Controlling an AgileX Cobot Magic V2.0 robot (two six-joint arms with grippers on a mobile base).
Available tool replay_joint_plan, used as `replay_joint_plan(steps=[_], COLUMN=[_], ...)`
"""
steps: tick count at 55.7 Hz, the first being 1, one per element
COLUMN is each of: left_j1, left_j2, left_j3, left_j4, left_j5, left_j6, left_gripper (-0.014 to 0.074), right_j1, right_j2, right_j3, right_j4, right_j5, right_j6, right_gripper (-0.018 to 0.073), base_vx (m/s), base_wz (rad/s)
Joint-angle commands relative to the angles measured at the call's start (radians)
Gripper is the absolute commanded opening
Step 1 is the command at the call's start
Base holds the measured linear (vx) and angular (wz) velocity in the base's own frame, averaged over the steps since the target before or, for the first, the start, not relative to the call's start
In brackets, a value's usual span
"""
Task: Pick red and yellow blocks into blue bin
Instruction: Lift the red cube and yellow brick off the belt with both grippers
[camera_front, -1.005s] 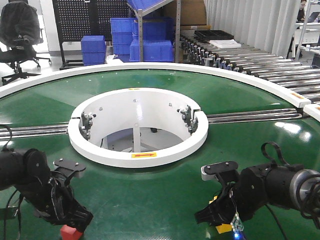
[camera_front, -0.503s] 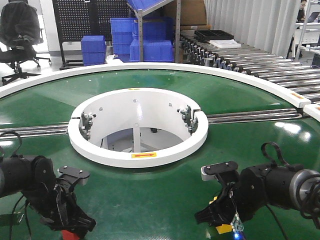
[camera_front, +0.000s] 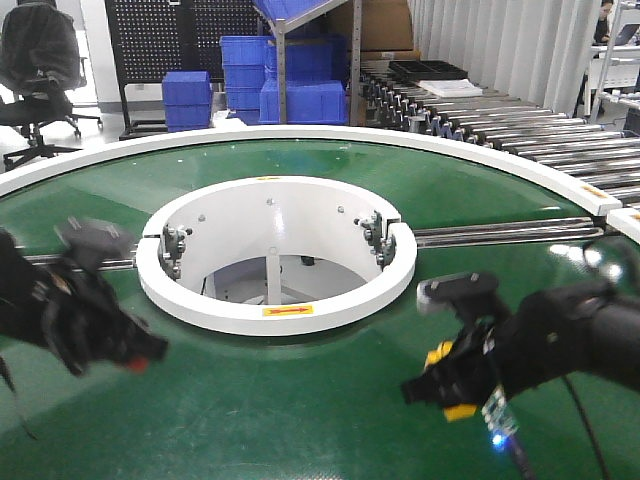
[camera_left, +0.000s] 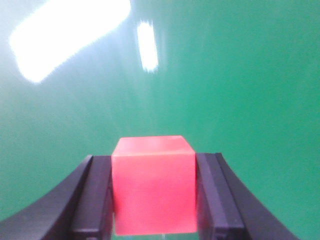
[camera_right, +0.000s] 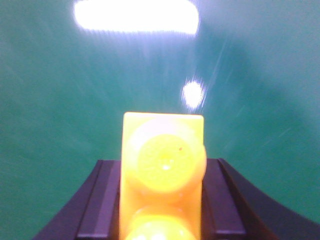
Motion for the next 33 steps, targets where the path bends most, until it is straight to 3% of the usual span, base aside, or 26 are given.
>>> replay_joint_plan(steps=[1, 9, 18, 33], left_j1=[-0.005, -0.005, -0.005, -0.005], left_j2=[-0.187, -0.389, -0.679, -1.067], left_j3=[-0.003, 0.142, 0.411, 0.746], left_j4=[-0.021, -0.062, -0.115, -0.114], left_j5=[-0.127, -0.278, -0.408, -0.552], left_j6=[-0.017, -0.017, -0.016, -0.016], left_gripper=[-0.0001, -0.0001, -0.0001, -0.0001], right_j1=[0.000, 0.000, 0.000, 0.000], right_j2=[-0.178, -0.412, -0.682, -0.982], right_j3=[0.006, 0.190, 0.428, 0.604], right_j4=[0.003, 0.009, 0.009, 0.013], right_j5=[-0.068, -0.265, -0.416, -0.459], right_j6=[-0.020, -0.023, -0.016, -0.003], right_gripper=[-0.0010, -0.0010, -0.0010, -0.0010], base_vx=[0.00, 0.00, 0.00, 0.00], base_wz=[0.00, 0.00, 0.00, 0.00])
